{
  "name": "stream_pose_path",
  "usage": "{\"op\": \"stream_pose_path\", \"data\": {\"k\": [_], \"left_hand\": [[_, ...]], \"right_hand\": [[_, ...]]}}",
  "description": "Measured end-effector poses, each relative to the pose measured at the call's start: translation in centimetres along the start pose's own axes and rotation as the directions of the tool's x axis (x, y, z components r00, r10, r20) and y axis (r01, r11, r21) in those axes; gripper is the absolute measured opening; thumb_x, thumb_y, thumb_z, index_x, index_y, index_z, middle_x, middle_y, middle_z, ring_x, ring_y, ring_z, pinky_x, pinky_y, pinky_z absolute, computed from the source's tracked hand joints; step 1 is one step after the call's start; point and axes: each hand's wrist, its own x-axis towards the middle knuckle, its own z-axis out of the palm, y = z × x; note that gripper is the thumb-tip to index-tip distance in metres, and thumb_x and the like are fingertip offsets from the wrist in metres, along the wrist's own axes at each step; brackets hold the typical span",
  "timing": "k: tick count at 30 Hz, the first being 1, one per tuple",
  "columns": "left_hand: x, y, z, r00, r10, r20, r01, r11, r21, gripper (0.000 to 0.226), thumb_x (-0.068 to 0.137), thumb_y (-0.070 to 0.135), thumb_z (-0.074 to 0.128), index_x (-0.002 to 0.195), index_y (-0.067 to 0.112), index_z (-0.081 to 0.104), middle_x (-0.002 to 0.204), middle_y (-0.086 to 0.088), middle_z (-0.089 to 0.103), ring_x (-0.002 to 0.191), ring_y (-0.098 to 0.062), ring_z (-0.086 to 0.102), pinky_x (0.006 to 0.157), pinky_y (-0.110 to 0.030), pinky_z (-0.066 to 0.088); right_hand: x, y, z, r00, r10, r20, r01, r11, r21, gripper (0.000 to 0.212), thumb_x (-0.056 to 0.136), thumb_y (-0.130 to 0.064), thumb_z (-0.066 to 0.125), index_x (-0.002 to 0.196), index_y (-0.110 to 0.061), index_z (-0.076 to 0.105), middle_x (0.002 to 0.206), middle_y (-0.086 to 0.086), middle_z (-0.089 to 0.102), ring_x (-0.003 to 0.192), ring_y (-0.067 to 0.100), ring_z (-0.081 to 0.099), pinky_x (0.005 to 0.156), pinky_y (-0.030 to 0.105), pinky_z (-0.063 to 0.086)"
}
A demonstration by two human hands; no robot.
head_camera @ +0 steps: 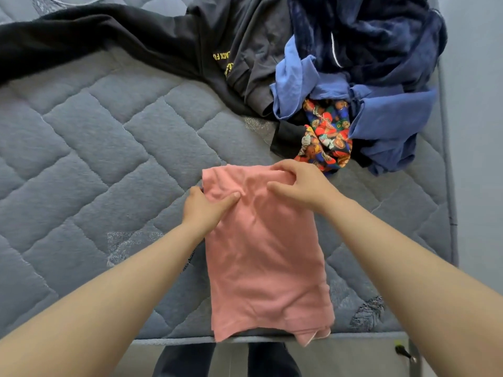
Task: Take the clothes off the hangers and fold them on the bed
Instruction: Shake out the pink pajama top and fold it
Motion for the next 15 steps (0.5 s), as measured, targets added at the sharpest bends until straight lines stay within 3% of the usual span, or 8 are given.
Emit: {"op": "stream_pose_path", "data": {"k": [3, 5, 9, 12, 15], "left_hand": [[0.5, 0.1, 0.7, 0.997, -0.077, 0.025, 0.077, 0.997, -0.022, 0.088, 0.063, 0.060, 0.078, 0.124, 0.005, 0.048, 0.123, -0.009, 0.057, 0.112, -0.027, 0.056, 0.077, -0.029, 0.041], [0.6, -0.4, 1.2, 0.992, -0.111, 0.053, 0.110, 0.994, 0.008, 0.084, 0.068, 0.058, 0.076, 0.125, 0.004, 0.048, 0.126, -0.012, 0.056, 0.116, -0.030, 0.054, 0.081, -0.031, 0.043], [1.2, -1.1, 1.7, 0.997, -0.042, 0.070, 0.041, 0.999, 0.014, 0.054, 0.082, 0.048, 0.068, 0.112, 0.004, 0.060, 0.116, -0.016, 0.063, 0.107, -0.032, 0.058, 0.083, -0.036, 0.047], [1.4, -1.2, 2.1, 0.997, -0.028, 0.068, 0.029, 1.000, -0.009, 0.049, 0.085, 0.046, 0.066, 0.110, 0.004, 0.061, 0.115, -0.014, 0.064, 0.109, -0.031, 0.058, 0.084, -0.033, 0.043], [1.1, -1.2, 1.9, 0.997, -0.008, 0.070, 0.010, 1.000, -0.020, 0.048, 0.085, 0.050, 0.064, 0.108, 0.008, 0.061, 0.110, -0.008, 0.064, 0.106, -0.028, 0.057, 0.081, -0.031, 0.041]], "right_hand": [[1.7, -1.1, -0.3, 0.985, -0.081, 0.154, 0.094, 0.993, -0.077, 0.016, 0.079, -0.024, 0.067, 0.085, -0.009, 0.064, 0.077, 0.002, 0.061, 0.075, 0.018, 0.055, 0.067, 0.037, 0.044], [2.5, -1.8, -0.4, 0.949, -0.164, 0.270, 0.217, 0.959, -0.180, 0.021, 0.077, -0.024, 0.064, 0.072, -0.009, 0.050, 0.064, 0.000, 0.047, 0.062, 0.016, 0.042, 0.057, 0.034, 0.032], [3.7, -1.6, -2.4, 0.878, -0.165, 0.449, 0.406, 0.753, -0.518, 0.034, 0.081, -0.049, 0.061, 0.086, -0.018, 0.048, 0.065, -0.009, 0.040, 0.066, 0.018, 0.041, 0.062, 0.033, 0.030], [4.8, 0.4, -5.2, 0.905, -0.076, 0.419, 0.357, 0.671, -0.650, 0.041, 0.087, -0.055, 0.053, 0.081, -0.015, 0.056, 0.068, -0.003, 0.052, 0.073, 0.024, 0.051, 0.065, 0.034, 0.042], [5.2, 2.7, -6.9, 0.950, -0.027, 0.310, 0.260, 0.615, -0.745, 0.036, 0.095, -0.044, 0.047, 0.079, -0.015, 0.063, 0.082, 0.004, 0.065, 0.081, 0.027, 0.058, 0.072, 0.037, 0.050]]}}
